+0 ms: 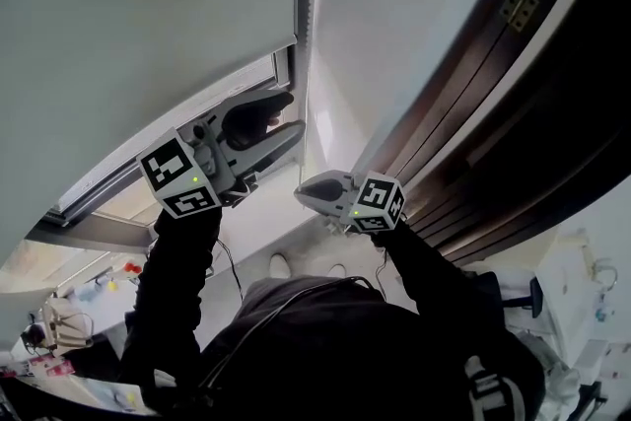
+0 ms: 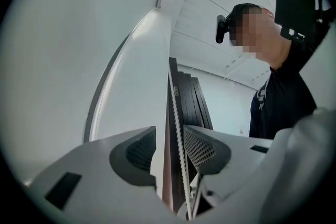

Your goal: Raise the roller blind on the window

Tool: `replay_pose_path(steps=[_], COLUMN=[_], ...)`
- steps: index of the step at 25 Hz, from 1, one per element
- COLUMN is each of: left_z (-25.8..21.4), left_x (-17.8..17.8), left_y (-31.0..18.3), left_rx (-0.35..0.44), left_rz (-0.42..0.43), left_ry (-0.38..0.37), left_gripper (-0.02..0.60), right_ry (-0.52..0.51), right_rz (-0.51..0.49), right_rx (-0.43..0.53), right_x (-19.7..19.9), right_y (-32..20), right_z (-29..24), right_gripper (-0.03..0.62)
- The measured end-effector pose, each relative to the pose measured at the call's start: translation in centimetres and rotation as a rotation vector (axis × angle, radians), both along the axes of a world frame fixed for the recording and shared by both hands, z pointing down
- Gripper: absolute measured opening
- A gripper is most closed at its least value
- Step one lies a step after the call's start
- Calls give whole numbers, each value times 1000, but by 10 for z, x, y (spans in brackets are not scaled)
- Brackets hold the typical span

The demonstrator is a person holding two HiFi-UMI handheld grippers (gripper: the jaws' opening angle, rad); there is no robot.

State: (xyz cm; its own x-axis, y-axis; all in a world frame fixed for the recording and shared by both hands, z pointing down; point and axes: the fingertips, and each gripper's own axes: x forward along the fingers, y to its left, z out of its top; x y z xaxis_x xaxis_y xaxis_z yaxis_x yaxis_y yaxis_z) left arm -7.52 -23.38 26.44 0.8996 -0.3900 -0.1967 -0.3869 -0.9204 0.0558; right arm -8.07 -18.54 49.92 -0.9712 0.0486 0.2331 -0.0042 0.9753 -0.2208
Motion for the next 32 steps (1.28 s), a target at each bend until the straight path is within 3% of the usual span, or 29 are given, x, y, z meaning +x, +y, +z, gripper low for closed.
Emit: replay_pose_path(steps=[4, 10, 11, 13, 20, 23, 25, 28, 32], left_z=[-18, -26, -26, -26, -23, -22, -18, -1, 40], left_x=[10, 19, 18, 16, 17, 15, 12, 10, 8], left_y=[4, 1, 0, -2, -2, -3, -6, -13, -17], left_rx=[16, 20, 25, 28, 5, 6, -4, -14, -75], left_rz=[35, 52, 36, 5, 15, 7, 5, -19, -35], left_ry=[18, 1, -6, -16, -48, -29, -22, -66, -89], left_gripper=[156, 155, 148, 20, 8, 8, 8, 8, 8], right_ry=[24, 34, 33, 31, 49, 69, 35, -91, -194], right_rz=[11, 0, 3, 13, 2, -27, -33, 19, 70], right_rx=[-59, -47, -49, -51, -48, -26, -44, -83, -40], right_x=[4, 1, 2, 4, 7, 13, 19, 32, 47], right_y=[5, 8, 8, 6, 4, 5, 2, -13, -33], right_z=[30, 32, 32, 33, 35, 34, 26, -12, -69], right_gripper=[6, 6, 6, 6, 6, 8, 16, 100, 170])
